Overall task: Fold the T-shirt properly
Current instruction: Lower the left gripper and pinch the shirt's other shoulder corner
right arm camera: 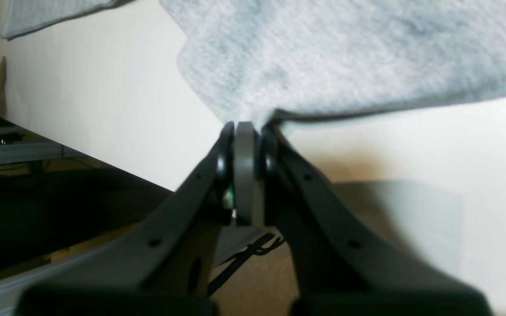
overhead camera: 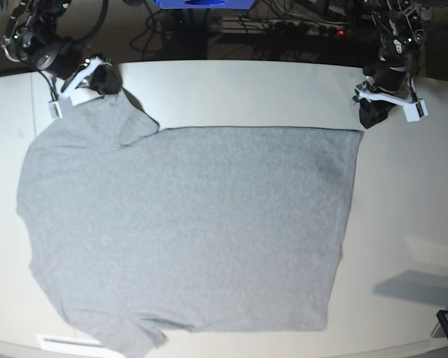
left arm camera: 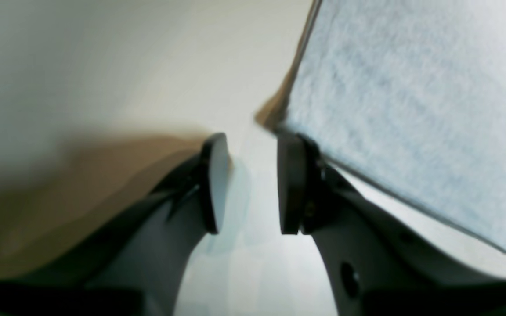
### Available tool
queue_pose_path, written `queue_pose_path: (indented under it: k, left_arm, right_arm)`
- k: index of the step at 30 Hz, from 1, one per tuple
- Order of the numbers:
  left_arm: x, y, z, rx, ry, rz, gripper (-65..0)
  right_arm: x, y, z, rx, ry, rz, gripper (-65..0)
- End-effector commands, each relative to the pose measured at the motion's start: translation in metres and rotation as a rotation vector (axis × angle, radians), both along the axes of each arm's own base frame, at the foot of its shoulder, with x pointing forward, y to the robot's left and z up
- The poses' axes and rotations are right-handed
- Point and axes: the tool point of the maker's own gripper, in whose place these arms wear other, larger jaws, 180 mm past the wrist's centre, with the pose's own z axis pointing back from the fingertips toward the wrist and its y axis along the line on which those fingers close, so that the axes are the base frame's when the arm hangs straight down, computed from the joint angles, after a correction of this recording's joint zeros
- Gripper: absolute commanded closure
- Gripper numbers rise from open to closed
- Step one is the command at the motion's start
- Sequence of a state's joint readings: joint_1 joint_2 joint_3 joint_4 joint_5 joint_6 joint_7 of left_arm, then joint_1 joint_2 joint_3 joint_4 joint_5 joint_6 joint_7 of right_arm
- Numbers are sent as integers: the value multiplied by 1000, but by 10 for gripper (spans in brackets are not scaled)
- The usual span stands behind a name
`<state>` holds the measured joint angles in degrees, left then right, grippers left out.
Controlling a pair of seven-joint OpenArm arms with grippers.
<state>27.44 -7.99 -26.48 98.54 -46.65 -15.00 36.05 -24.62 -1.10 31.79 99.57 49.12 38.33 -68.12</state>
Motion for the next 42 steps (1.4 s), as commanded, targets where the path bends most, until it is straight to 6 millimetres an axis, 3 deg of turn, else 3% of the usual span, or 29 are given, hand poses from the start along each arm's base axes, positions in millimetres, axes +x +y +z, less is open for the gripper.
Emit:
queue_pose_path:
  k: [1,6,10,12,19,34,42]
  left_arm:
    - [3,4,9,16,-31,-3,-197]
    - [8,6,13,18,-48,4,-208]
    - [7,8,6,3,-35,17,-361]
    - [10,9,3,-7,-38,26,-406]
    - [10,11,-14,-47,-13,56,-403]
    - [25,-19,-23,-120,-30,38,-403]
    - [35,-19,-31,-148,-30,54,-403]
  right_arm:
    - [0,-3,2,-13,-3,7,0]
    - [0,-3,2,-13,-3,7,0]
    - [0,-3,2,-13,-2,5,0]
    - [0,-3,2,-13,-2,5,0]
    - [0,-3,2,-13,-2,5,0]
    - [1,-3,3,-12,-7,2,0]
    - [1,-3,3,-12,-7,2,0]
